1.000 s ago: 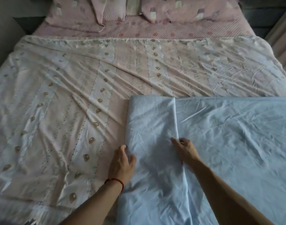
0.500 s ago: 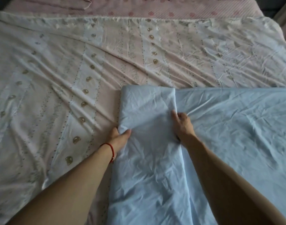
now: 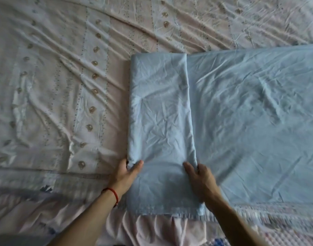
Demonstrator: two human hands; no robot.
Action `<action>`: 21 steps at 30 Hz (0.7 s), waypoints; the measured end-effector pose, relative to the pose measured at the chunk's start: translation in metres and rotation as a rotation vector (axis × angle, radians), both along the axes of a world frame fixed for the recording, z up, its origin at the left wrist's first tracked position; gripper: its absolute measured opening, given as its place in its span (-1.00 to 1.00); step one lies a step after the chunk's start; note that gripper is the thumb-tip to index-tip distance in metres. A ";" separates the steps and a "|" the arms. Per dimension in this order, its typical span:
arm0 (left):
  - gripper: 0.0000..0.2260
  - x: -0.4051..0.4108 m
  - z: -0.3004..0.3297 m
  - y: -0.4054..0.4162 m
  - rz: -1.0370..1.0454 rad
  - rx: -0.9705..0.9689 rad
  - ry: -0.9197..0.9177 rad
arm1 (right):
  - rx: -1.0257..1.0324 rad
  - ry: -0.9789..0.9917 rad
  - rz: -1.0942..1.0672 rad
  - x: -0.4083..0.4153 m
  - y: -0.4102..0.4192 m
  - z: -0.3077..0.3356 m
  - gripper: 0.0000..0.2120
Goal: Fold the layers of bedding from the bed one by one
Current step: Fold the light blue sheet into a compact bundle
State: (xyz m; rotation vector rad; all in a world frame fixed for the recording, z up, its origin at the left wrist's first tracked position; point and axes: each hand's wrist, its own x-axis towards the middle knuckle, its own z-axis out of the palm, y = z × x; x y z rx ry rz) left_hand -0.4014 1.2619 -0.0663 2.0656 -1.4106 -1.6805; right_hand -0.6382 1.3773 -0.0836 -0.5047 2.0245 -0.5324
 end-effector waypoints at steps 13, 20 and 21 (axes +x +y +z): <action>-0.66 -0.012 0.004 0.012 -0.082 -0.246 -0.261 | -0.238 0.608 0.525 0.024 -0.053 0.040 -0.32; -0.63 -0.066 0.011 -0.078 0.020 -0.360 -0.306 | -0.296 0.601 0.627 -0.025 -0.182 0.023 -0.35; -0.62 -0.077 0.007 -0.098 -0.007 -0.424 -0.321 | -0.303 0.623 0.654 -0.030 -0.200 0.023 -0.35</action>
